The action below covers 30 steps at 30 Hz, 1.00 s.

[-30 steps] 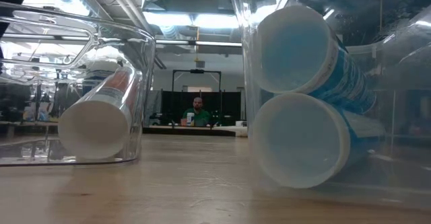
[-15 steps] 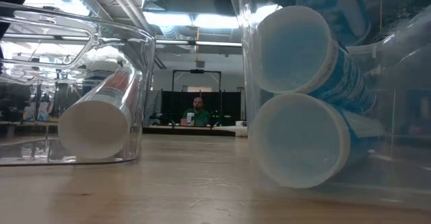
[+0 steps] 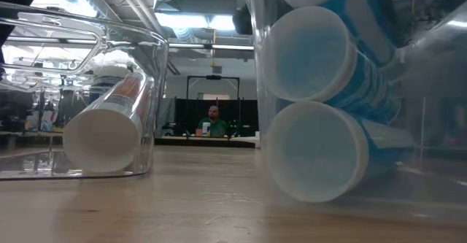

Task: Pick & place silicon tubes, Sealant and Lysol wipes
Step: Put the blue sealant into the right transparent bin, then move the right transparent bin to the top of the table

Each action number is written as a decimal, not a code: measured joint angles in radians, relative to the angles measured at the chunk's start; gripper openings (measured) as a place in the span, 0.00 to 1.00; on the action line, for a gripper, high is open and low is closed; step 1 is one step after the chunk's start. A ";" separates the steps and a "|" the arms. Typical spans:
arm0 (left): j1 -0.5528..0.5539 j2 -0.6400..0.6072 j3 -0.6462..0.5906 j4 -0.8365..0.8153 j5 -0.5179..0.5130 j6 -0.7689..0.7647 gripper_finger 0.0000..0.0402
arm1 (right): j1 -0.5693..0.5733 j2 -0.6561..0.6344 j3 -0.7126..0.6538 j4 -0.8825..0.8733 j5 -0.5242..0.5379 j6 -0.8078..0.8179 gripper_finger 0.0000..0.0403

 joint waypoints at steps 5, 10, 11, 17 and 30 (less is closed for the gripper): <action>0.012 0.000 0.000 -0.005 -0.003 0.007 0.52 | 0.000 0.000 0.000 0.000 0.000 0.000 0.74; 0.012 0.001 0.000 -0.007 -0.011 0.013 0.52 | 0.000 0.000 0.000 0.000 0.000 0.000 0.74; 0.012 0.001 0.000 -0.009 -0.012 0.013 0.53 | 0.000 0.000 0.000 0.000 0.000 0.000 0.74; 0.013 0.001 0.000 -0.012 -0.010 0.037 0.73 | 0.000 0.000 0.000 0.000 0.000 0.000 0.74; 0.014 0.001 -0.001 -0.010 0.000 0.056 0.74 | 0.000 0.000 0.000 0.000 0.000 0.000 0.74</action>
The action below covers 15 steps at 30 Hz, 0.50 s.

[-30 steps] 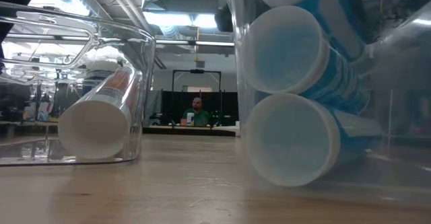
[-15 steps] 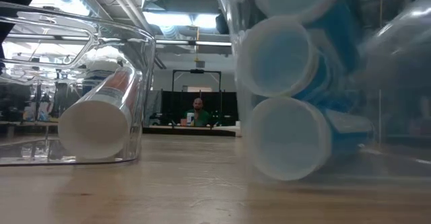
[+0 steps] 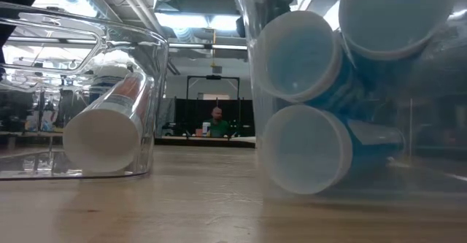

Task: Pick & place silicon tubes, Sealant and Lysol wipes
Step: Move the right transparent bin to the top of the table

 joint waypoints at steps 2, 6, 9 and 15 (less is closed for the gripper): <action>0.000 0.000 0.000 0.009 0.000 0.001 0.74 | 0.000 0.000 0.000 0.000 0.000 0.000 0.74; 0.000 0.000 0.000 0.022 0.003 0.021 0.74 | 0.000 0.000 0.000 0.000 0.000 0.000 0.74; 0.000 0.000 -0.001 0.028 0.004 0.036 0.74 | 0.000 0.000 0.000 0.000 0.000 0.000 0.74; 0.000 -0.004 -0.003 0.035 -0.007 0.064 0.74 | 0.000 0.000 0.000 0.000 0.000 0.000 0.74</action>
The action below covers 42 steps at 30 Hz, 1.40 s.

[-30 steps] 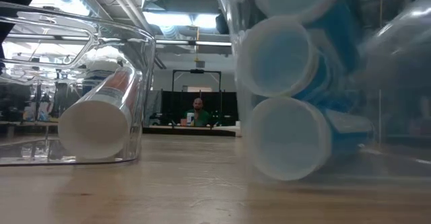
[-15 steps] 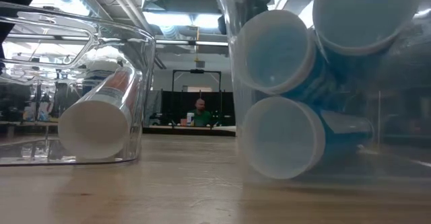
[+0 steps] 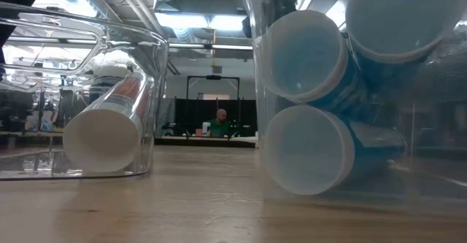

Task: Pick & place silicon tubes, Sealant and Lysol wipes
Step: Move the right transparent bin to the top of the table

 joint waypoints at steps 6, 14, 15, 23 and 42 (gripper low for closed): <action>0.000 -0.019 -0.003 0.032 -0.010 0.027 0.74 | 0.000 0.000 0.000 0.000 0.000 0.000 0.74; -0.001 -0.038 -0.003 0.205 -0.010 0.200 0.74 | 0.000 0.000 0.000 0.000 0.000 0.000 0.74; -0.001 -0.041 -0.003 0.242 0.006 0.239 0.74 | 0.000 0.000 0.000 0.000 0.000 0.000 0.74; -0.015 -0.045 0.000 0.419 0.157 0.484 0.74 | 0.000 0.000 0.000 0.000 0.000 0.000 0.74; -0.012 -0.098 0.001 -0.042 0.085 0.756 0.54 | 0.000 0.000 0.000 0.000 0.000 0.000 0.74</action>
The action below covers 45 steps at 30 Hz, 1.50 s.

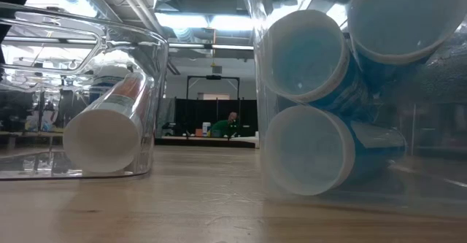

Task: Pick & place silicon tubes, Sealant and Lysol wipes
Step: Move the right transparent bin to the top of the table

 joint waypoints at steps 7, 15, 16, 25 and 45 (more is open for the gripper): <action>0.019 -0.001 0.000 -0.061 -0.019 0.126 0.18 | 0.000 0.000 0.000 0.000 0.000 0.000 0.74; 0.092 0.008 0.000 -0.162 -0.068 0.182 0.01 | 0.000 0.000 0.000 0.000 0.000 0.000 0.74; 0.102 0.008 0.000 -0.169 -0.066 0.196 0.01 | 0.000 0.000 0.000 0.000 0.000 0.000 0.74; 0.186 0.022 0.000 -0.207 -0.009 0.222 0.00 | 0.000 0.000 0.000 0.000 0.000 0.000 0.74; 0.270 0.069 0.000 -0.333 -0.047 0.219 0.00 | 0.000 0.000 0.000 0.000 0.000 0.000 0.74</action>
